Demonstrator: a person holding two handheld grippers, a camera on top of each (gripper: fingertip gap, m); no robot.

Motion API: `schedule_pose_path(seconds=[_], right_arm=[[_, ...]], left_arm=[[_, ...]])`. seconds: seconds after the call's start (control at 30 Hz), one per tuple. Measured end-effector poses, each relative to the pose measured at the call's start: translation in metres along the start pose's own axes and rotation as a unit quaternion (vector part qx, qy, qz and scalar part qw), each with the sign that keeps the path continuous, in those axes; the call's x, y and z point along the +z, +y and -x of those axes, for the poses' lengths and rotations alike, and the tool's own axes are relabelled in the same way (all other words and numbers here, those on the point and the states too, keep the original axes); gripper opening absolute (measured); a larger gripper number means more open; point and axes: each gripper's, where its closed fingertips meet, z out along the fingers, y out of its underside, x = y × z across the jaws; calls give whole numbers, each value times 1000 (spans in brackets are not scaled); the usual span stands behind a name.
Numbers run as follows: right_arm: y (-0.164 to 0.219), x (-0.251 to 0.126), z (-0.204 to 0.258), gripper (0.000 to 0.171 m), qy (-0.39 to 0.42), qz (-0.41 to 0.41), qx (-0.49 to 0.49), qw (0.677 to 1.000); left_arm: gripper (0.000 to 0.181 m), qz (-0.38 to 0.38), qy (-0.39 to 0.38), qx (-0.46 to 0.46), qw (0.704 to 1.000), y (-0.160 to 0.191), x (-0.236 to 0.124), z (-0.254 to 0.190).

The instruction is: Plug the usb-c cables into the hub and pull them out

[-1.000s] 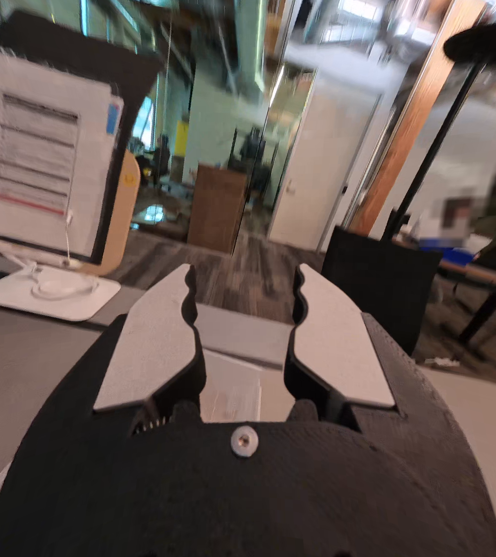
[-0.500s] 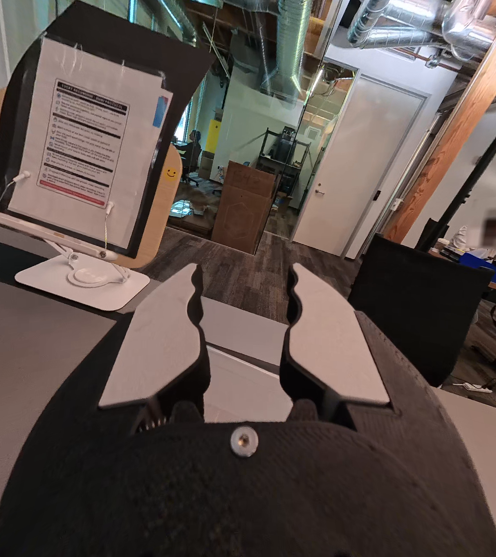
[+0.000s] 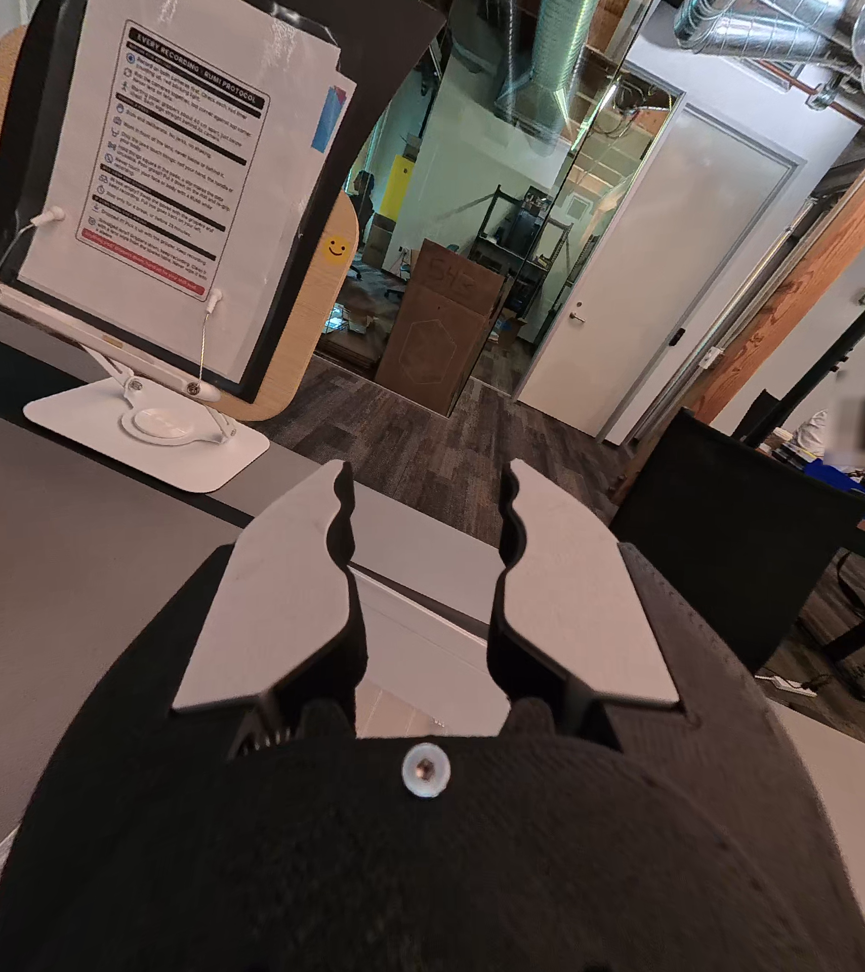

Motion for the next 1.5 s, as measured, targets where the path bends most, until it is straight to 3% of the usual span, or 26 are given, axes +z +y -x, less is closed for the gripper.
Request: schedule_pose_path(seconds=[0.27,0.5,0.77,0.93,1.03,1.17,1.33,1.5], right_arm=[[-2,0,2,52,-2,-3,-5,1000],[-2,6,17,52,-15,3,-27,1000],[-6,15,47,52,-55,2,-32,998],[-21,21,113,53,-165,-22,-6,986],[-49,4,192,59,-335,-73,60,937],[-82,-40,282,73,-533,-119,167,821],[-73,-48,339,80,-589,-78,219,774],[-66,-62,367,107,-647,-19,258,717]], left_arm=[[8,-99,-31,25,994,-19,-52,-15],[8,-202,-104,83,970,-39,-109,-51],[7,-360,-61,148,919,-66,-161,-124],[7,-396,-2,177,901,-77,-160,-163],[7,-395,59,191,897,-80,-151,-192],[7,-365,95,223,899,-80,-127,-225],[7,-321,116,262,903,-76,-92,-262],[7,-288,106,286,908,-76,-56,-280]])
